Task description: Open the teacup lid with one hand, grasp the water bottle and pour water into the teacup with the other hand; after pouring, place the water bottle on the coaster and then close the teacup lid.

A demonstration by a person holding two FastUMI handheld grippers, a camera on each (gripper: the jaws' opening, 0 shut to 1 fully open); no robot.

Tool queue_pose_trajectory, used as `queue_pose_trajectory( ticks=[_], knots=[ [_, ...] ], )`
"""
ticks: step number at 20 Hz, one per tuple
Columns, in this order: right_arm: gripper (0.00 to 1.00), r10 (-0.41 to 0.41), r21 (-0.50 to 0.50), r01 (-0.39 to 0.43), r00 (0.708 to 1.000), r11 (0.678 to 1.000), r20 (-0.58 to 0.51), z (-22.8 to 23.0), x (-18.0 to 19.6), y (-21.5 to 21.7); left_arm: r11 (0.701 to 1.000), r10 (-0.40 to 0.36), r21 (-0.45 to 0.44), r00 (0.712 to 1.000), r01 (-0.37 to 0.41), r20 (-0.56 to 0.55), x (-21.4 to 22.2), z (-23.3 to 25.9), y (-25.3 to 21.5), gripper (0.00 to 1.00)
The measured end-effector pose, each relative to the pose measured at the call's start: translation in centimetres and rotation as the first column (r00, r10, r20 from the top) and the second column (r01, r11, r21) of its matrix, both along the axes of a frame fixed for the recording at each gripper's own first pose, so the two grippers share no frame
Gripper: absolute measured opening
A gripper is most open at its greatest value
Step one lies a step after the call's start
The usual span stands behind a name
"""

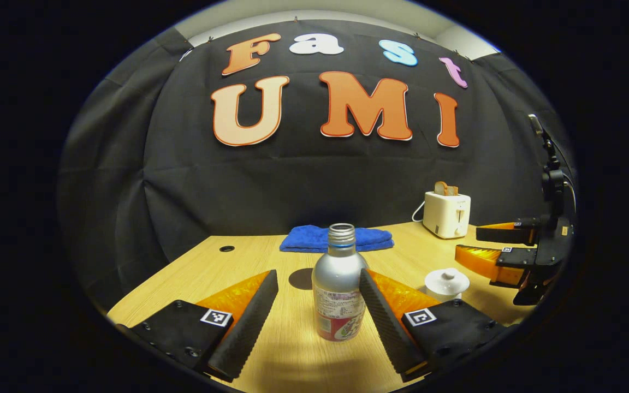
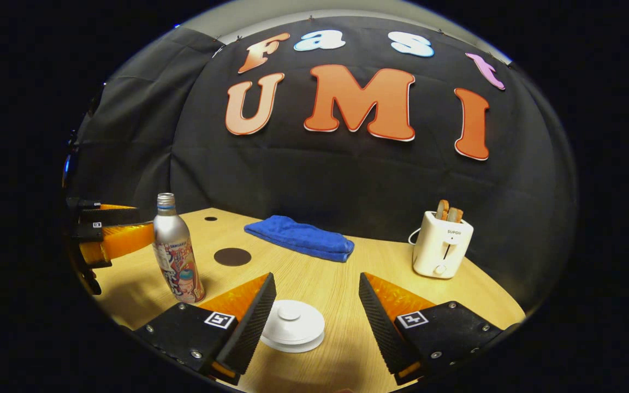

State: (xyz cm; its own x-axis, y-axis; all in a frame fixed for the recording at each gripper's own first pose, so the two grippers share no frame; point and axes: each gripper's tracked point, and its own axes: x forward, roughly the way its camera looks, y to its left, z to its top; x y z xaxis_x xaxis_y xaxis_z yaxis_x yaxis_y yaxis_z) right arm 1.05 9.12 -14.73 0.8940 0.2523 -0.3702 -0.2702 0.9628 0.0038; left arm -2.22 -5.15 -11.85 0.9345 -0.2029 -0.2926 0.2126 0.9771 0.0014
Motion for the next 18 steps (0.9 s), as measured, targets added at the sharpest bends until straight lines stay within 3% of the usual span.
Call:
queue_pose_trajectory(
  ticks=[2, 3, 4, 9, 11, 15, 18],
  knots=[
    [0.92, 0.014, -0.012, -0.015, 1.0, 1.0, -0.024, -1.2, -0.1, 0.7, 1.0, -0.006, 0.005, 1.0, 0.006, -0.011, 0.0, -0.8, -0.3, 0.99],
    [0.92, 0.02, -0.02, -0.021, 0.999, 1.0, -0.033, -1.8, -0.1, 0.9, 1.0, -0.008, 0.003, 1.0, 0.008, -0.018, 0.0, -1.2, -0.5, 0.94],
    [0.92, 0.031, -0.027, -0.032, 0.998, 0.999, -0.046, -2.4, -0.1, 1.2, 1.0, -0.009, 0.003, 1.0, 0.009, -0.027, 0.1, -1.6, -0.5, 0.99],
    [0.72, 0.046, -0.055, -0.051, 0.995, 0.997, -0.084, -4.5, -0.1, 1.4, 1.0, -0.012, -0.008, 0.999, 0.012, -0.039, 0.3, -2.1, -0.8, 1.0],
    [0.72, 0.057, -0.051, -0.061, 0.995, 0.997, -0.078, -4.4, 0.1, 1.7, 1.0, -0.015, -0.006, 0.999, 0.014, -0.039, 0.3, -2.1, -0.9, 1.0],
    [0.49, 0.087, -0.022, -0.09, 0.992, 0.996, -0.094, -4.7, 0.0, 2.7, 1.0, -0.021, -0.014, 0.999, 0.02, -0.05, 0.3, -2.6, -1.2, 1.0],
    [0.41, 0.108, -0.029, -0.111, 0.99, 0.993, -0.095, -4.8, -0.2, 3.1, 1.0, -0.019, -0.015, 0.998, 0.018, -0.066, 0.2, -3.3, -1.2, 1.0]
  ],
)
